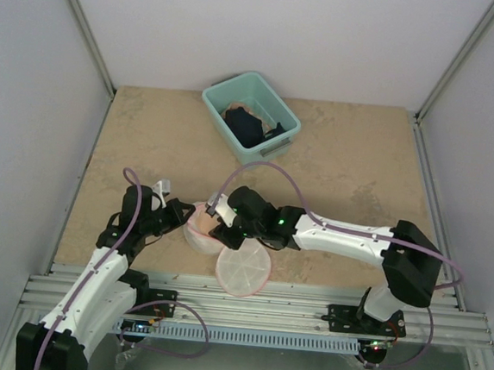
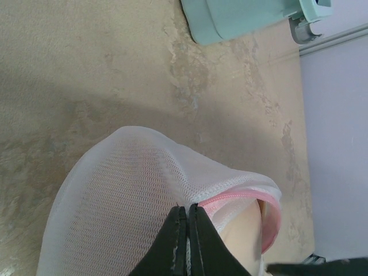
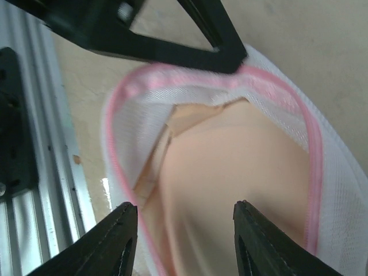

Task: Unzip the laundry bag and remove the bra

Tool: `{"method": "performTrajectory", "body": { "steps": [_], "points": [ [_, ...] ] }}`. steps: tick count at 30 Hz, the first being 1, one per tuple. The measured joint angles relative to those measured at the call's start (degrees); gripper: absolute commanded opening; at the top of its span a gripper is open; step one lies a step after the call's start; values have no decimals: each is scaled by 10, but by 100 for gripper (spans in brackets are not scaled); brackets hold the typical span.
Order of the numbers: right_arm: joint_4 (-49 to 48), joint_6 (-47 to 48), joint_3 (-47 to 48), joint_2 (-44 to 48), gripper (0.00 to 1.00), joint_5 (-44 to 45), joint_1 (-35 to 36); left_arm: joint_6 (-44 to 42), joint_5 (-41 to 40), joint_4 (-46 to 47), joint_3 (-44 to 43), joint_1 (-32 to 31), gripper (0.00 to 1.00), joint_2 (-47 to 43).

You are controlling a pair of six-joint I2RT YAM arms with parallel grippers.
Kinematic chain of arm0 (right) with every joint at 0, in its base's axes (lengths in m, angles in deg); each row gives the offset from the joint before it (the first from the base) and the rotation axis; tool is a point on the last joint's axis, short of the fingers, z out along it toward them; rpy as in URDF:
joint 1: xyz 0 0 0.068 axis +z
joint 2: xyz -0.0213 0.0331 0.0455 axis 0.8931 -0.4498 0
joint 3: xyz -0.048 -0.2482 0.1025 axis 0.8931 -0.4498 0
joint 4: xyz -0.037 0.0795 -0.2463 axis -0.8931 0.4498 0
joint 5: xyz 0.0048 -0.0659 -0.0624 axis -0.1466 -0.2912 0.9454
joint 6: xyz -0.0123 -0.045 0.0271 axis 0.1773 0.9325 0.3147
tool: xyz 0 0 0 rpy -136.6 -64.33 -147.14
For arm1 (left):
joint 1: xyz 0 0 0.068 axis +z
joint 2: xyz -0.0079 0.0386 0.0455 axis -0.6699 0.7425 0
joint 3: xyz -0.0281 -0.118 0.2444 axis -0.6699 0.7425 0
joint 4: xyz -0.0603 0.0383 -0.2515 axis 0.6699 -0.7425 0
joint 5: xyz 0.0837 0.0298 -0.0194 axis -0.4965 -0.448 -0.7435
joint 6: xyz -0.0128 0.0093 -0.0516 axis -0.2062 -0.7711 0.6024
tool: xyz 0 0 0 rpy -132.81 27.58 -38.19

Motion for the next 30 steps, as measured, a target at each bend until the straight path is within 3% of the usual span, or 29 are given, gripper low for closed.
{"method": "performTrajectory", "body": {
  "steps": [9, 12, 16, 18, 20, 23, 26, 30],
  "points": [
    [63, -43, 69, -85, 62, 105, 1, 1, 0, 3, 1, 0, 0, 0],
    [73, -47, 92, -107, 71, 130, -1, 1, 0, 3, 1, 0, 0, 0],
    [73, -45, 104, -130, 71, 136, -7, 1, 0, 3, 1, 0, 0, 0],
    [73, -43, 104, -136, 63, 133, -9, 1, 0, 3, 1, 0, 0, 0],
    [73, -40, 107, -141, 38, 129, -11, 1, 0, 3, 1, 0, 0, 0],
    [74, -32, 108, -142, 13, 125, -14, 1, 0, 3, 1, 2, 0, 0],
    [72, -22, 104, -138, 1, 115, -20, 2, -2, 3, 1, 5, 0, 0],
    [67, 14, 75, -98, 1, 79, -27, 6, -6, 3, 1, 10, 0, -1]
  ]
}}
